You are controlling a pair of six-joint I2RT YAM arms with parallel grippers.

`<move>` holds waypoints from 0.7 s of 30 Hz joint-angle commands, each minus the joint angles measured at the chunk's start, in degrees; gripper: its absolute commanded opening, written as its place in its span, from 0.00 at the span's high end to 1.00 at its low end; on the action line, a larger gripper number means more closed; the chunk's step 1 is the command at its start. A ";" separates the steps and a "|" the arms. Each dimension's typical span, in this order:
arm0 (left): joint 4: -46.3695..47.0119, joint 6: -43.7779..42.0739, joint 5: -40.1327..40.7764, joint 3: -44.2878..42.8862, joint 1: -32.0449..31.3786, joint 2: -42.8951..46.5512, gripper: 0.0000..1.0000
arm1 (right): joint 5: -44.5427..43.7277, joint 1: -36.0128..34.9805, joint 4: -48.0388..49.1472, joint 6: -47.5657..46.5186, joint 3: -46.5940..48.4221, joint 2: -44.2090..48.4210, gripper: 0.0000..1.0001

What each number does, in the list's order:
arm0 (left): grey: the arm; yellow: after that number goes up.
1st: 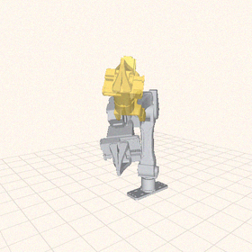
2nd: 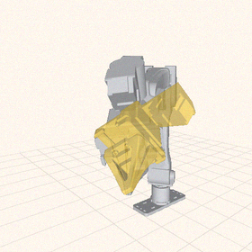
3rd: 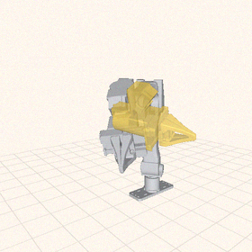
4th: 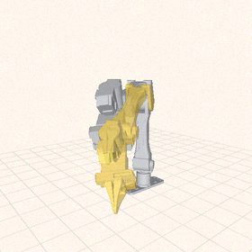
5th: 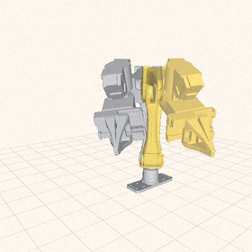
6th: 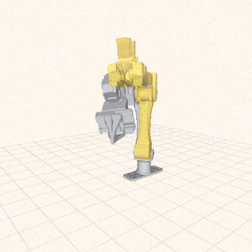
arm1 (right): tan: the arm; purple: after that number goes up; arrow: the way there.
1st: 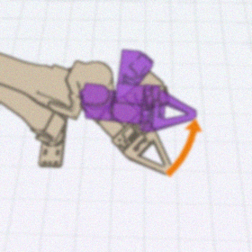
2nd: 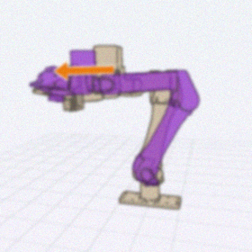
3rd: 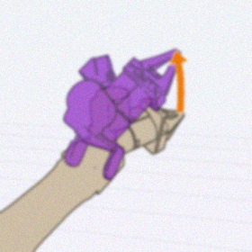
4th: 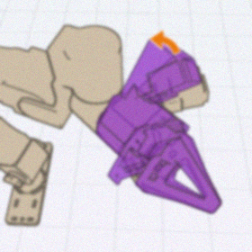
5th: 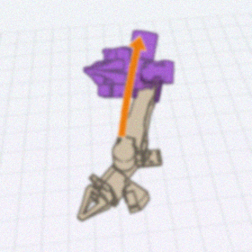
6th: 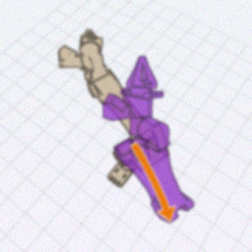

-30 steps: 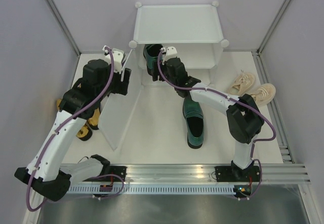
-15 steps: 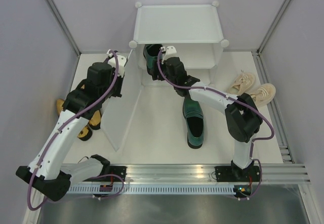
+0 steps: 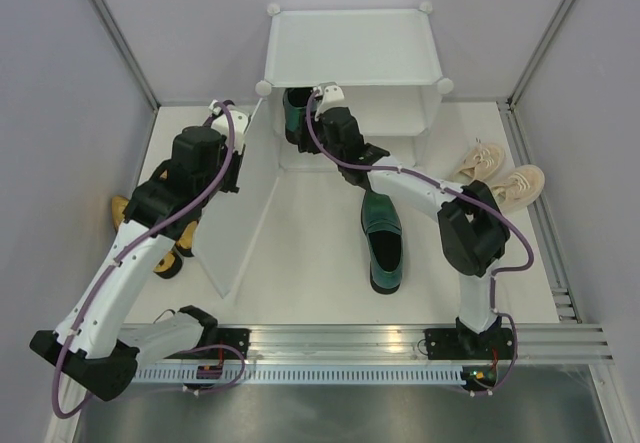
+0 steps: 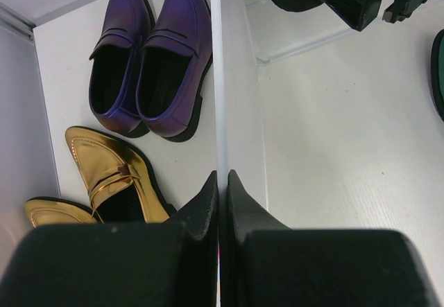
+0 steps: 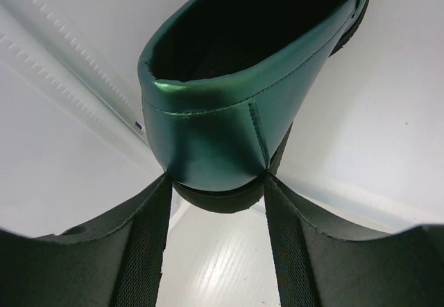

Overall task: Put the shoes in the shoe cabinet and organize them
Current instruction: Place the shoe in the shoe cabinet.

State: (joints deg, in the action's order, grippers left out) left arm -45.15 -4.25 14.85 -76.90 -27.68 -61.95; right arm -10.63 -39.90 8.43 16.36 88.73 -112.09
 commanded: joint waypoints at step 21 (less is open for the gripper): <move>1.20 -3.83 -2.46 1.85 -2.55 2.01 0.98 | -4.04 0.44 1.16 -1.33 10.58 -6.82 0.41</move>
State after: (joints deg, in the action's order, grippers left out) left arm -44.10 -5.32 16.29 -75.77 -28.75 -61.21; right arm -12.99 -39.90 7.99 16.08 95.81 -117.93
